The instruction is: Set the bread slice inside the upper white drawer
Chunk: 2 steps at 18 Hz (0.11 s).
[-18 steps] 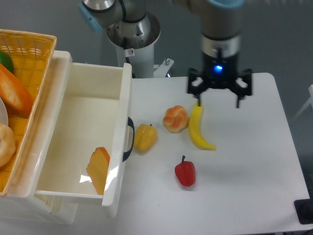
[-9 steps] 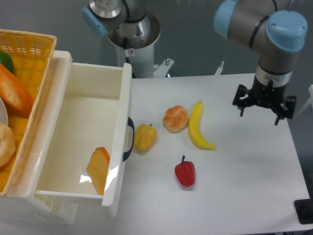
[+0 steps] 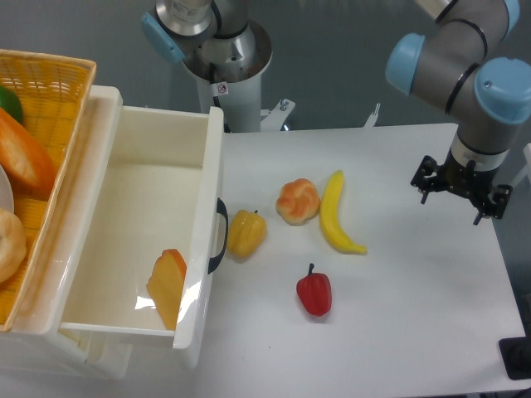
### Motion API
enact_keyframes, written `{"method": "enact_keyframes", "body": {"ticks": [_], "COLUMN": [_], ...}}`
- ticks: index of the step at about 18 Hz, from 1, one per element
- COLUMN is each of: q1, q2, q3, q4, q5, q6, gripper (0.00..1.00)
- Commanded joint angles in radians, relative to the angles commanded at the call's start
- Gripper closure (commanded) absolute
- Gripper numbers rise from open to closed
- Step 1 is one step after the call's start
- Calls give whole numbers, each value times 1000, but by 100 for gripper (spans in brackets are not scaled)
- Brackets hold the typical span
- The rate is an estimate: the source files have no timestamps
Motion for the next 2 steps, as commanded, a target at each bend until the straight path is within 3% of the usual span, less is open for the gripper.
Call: {"method": "enact_keyframes", "body": {"ticks": [2], "q1": [9], "q2": [2], "q3": [-11], "q4": [-2], "q5": [0], "q6": [28], "gripper": [0]}}
